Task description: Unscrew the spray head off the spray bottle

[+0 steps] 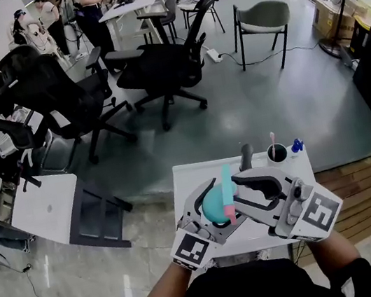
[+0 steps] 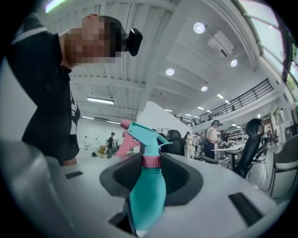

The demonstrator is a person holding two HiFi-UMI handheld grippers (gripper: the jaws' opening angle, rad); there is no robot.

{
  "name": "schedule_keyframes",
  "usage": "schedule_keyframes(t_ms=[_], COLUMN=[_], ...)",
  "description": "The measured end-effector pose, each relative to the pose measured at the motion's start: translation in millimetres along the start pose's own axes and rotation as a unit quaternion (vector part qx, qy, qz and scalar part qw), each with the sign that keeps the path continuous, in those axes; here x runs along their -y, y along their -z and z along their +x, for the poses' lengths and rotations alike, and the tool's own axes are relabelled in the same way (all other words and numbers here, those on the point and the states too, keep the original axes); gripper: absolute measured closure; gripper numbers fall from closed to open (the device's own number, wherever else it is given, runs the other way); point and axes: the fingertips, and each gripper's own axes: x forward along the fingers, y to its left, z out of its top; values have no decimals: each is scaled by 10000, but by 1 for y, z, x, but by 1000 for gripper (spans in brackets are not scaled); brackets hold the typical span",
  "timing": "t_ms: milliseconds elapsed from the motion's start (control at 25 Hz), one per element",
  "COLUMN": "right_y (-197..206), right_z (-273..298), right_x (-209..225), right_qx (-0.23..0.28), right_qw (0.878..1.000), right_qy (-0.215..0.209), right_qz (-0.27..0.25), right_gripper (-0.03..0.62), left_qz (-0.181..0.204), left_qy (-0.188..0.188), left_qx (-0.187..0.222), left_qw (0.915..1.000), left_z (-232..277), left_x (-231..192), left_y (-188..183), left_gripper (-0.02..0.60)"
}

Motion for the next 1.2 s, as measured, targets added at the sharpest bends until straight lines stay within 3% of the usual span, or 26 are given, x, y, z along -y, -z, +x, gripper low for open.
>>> schedule_keyframes(t_ms=[160,320,760,1200], right_y=[-5,-10,-44,-93], right_z=[-6,-14,-31,-50], right_x=[0,5,26,32], right_qx=[252,749,1402,2094], right_qw=[9970,9917,9886,9776], right_qy=[-736,-992,-424,36], right_qz=[3,331,357,-202], right_gripper=[459,459,459,459], left_qz=[-22,-73,-131,-301], left_qy=[287,427,253,93], left_qx=[74,44,-243,-811], left_qw=[9996,9991,9993,9962], left_z=[1,4,8,7], left_x=[9,15,10,4], left_y=[-1,2,25,70], left_gripper=[121,121,121,121])
